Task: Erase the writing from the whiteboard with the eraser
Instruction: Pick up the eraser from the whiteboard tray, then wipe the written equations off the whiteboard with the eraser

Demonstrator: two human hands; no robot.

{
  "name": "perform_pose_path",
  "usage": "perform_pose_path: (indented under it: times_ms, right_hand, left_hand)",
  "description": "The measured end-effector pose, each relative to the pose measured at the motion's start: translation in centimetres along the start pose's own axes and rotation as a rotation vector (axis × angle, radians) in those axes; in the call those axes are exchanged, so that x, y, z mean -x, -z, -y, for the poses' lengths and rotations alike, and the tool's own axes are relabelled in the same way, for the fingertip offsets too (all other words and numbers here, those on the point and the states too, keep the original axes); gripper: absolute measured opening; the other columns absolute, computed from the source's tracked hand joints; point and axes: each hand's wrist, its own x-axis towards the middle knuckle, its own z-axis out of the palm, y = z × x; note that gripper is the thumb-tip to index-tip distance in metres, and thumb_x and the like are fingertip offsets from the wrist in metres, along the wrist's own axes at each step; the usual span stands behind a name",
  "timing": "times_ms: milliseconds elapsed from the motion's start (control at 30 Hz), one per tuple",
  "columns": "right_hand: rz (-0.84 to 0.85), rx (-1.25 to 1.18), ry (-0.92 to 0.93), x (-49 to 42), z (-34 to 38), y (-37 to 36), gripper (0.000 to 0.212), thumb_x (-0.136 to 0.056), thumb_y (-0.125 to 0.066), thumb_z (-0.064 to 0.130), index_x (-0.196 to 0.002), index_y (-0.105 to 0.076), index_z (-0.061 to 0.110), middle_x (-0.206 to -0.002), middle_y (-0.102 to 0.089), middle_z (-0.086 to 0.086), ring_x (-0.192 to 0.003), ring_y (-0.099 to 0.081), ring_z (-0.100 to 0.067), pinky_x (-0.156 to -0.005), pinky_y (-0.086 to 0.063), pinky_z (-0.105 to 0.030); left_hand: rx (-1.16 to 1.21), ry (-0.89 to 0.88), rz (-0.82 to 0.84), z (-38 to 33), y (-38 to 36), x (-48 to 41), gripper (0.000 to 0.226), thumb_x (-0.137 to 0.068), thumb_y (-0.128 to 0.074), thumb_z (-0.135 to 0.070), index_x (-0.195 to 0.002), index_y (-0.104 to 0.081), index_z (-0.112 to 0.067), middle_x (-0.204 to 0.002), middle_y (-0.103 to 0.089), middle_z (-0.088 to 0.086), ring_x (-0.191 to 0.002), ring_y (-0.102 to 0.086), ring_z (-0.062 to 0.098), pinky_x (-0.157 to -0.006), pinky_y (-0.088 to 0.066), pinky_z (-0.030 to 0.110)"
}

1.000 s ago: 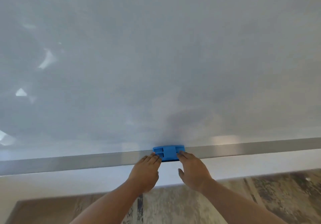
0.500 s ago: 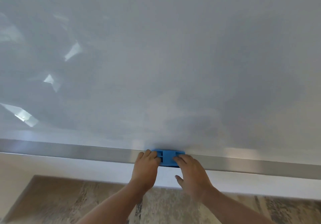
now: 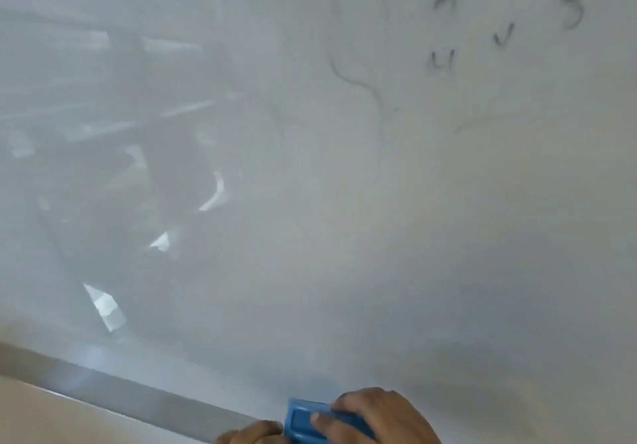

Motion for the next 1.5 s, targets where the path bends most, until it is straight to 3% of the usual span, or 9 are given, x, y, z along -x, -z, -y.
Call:
perform_pose_path:
  times_ms: [67, 167, 267, 467, 767, 933, 1167, 1400, 1500]
  right_hand:
    - [-0.036, 0.074, 0.002, -3.1, 2.2, 1.7, 0.019, -0.087, -0.041, 0.085, -0.083, -0.049, 0.068, -0.109, -0.026, 0.066, -0.1, -0.04, 0.028, -0.086, -0.027, 0.008]
    - [-0.371, 0.322, 0.302, -6.4, 4.3, 4.5, 0.02, -0.101, -0.035, 0.07, -0.117, -0.047, 0.065, -0.11, -0.051, 0.035, -0.1, -0.05, 0.014, -0.09, -0.042, -0.006]
    - [-0.638, 0.419, 0.456, -9.2, 5.3, 6.7, 0.04, -0.102, -0.044, 0.064, -0.133, -0.053, 0.041, -0.116, -0.053, 0.011, -0.101, -0.055, -0.008, -0.086, -0.052, -0.026]
    - [-0.903, 0.544, 0.509, -13.6, 8.6, 9.9, 0.039, -0.098, -0.052, 0.055, -0.127, -0.06, 0.029, -0.118, -0.055, 0.005, -0.09, -0.054, -0.014, -0.076, -0.051, -0.027]
    - [-0.833, 0.973, 0.55, -16.2, 7.8, 8.9, 0.033, -0.112, -0.04, 0.025, -0.129, -0.068, 0.033, -0.142, -0.059, 0.019, -0.082, -0.049, -0.006, -0.087, -0.041, -0.019]
    - [-0.994, 0.856, 0.618, -18.6, 12.2, 15.0, 0.046, -0.089, -0.075, 0.032, -0.132, -0.064, 0.017, -0.141, -0.063, 0.005, -0.076, -0.06, -0.024, -0.071, -0.048, -0.036]
    - [-1.141, 0.791, 0.496, -20.8, 16.8, 22.2, 0.052, -0.083, -0.082, 0.03, -0.127, -0.07, 0.006, -0.132, -0.067, -0.007, -0.085, -0.063, -0.031, -0.083, -0.047, -0.035]
    - [-0.83, 1.042, 0.675, -18.8, 12.5, 13.0, 0.014, -0.099, -0.063, 0.024, -0.113, -0.066, 0.026, -0.127, -0.073, 0.011, -0.063, -0.064, -0.017, -0.061, -0.05, -0.028]
    - [-0.765, 1.056, 0.687, -19.4, 13.9, 14.1, 0.017, -0.095, -0.068, 0.027, -0.112, -0.071, 0.026, -0.128, -0.072, 0.011, -0.064, -0.059, -0.016, -0.059, -0.05, -0.027]
  left_hand:
    - [0.173, -0.017, -0.276, 5.1, 5.6, -2.2, 0.023, -0.08, -0.05, -0.027, -0.07, -0.045, -0.008, -0.071, -0.053, 0.006, -0.076, -0.048, 0.019, -0.071, -0.042, 0.042]
    - [0.289, -0.403, -0.588, 11.0, 11.1, -6.6, 0.023, -0.097, -0.04, -0.044, -0.09, -0.06, -0.034, -0.081, -0.069, -0.018, -0.089, -0.056, -0.003, -0.075, -0.045, 0.021]
    - [0.346, -0.506, -0.751, 14.5, 14.5, -12.2, 0.019, -0.093, -0.048, -0.035, -0.106, -0.061, -0.03, -0.109, -0.061, -0.015, -0.113, -0.056, 0.004, -0.095, -0.039, 0.029]
    - [0.337, -0.568, -0.984, 16.5, 21.7, -23.8, 0.034, -0.09, -0.056, -0.027, -0.121, -0.055, -0.013, -0.121, -0.06, 0.003, -0.126, -0.051, 0.019, -0.105, -0.032, 0.03]
    - [0.301, -0.549, -0.921, 13.6, 24.4, -30.7, 0.053, -0.095, -0.05, -0.03, -0.144, -0.042, -0.012, -0.153, -0.043, 0.006, -0.148, -0.03, 0.021, -0.117, -0.027, 0.039]
    - [0.234, -0.547, -0.904, 13.7, 23.9, -31.1, 0.055, -0.098, -0.046, -0.027, -0.149, -0.038, -0.01, -0.159, -0.033, 0.006, -0.151, -0.022, 0.02, -0.123, -0.02, 0.04]
    - [0.246, -0.562, -0.905, 13.8, 23.7, -31.2, 0.053, -0.098, -0.043, -0.022, -0.149, -0.038, -0.008, -0.159, -0.032, 0.006, -0.151, -0.021, 0.022, -0.124, -0.018, 0.039]
    - [0.271, -0.568, -0.909, 13.7, 23.7, -31.2, 0.052, -0.099, -0.042, -0.021, -0.149, -0.038, -0.008, -0.16, -0.033, 0.005, -0.151, -0.024, 0.022, -0.124, -0.02, 0.04]
    - [0.281, -0.573, -0.925, 13.8, 23.7, -31.2, 0.05, -0.099, -0.039, -0.016, -0.148, -0.039, -0.008, -0.159, -0.033, 0.004, -0.151, -0.025, 0.021, -0.123, -0.021, 0.04]
